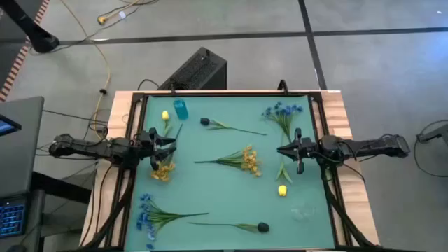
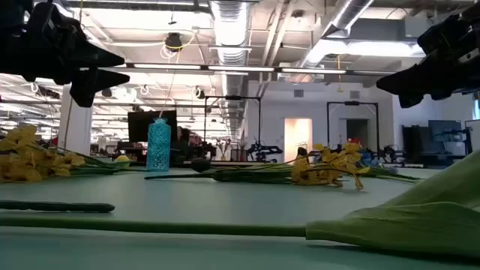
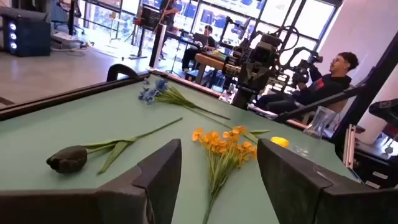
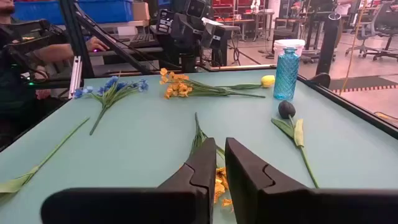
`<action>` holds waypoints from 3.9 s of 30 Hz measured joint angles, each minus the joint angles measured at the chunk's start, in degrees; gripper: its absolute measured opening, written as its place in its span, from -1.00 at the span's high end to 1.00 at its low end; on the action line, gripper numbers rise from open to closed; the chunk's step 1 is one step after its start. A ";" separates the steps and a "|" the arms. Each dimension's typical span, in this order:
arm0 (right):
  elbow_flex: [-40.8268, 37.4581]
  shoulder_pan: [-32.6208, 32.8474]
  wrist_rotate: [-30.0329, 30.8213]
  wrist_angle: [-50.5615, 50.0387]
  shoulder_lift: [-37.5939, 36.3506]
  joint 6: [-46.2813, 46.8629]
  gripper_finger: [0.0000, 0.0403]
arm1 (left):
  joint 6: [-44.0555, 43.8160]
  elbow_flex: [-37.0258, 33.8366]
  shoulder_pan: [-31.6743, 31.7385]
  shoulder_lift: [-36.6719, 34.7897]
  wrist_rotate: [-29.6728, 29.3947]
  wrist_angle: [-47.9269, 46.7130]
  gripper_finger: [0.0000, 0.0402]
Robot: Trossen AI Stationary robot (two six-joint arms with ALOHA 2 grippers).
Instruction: Sort flowers into vase by color
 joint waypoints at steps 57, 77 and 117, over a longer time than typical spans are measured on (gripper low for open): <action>0.00 0.01 0.00 -0.01 0.00 0.01 0.68 | 0.00 0.01 0.00 -0.01 0.00 0.01 0.01; 0.00 0.01 0.00 -0.01 0.02 0.01 0.68 | 0.01 -0.01 0.00 -0.01 0.00 0.01 0.01; 0.09 -0.87 1.88 3.93 0.00 -3.52 0.68 | 13.04 -0.01 0.01 0.12 -11.45 7.47 0.01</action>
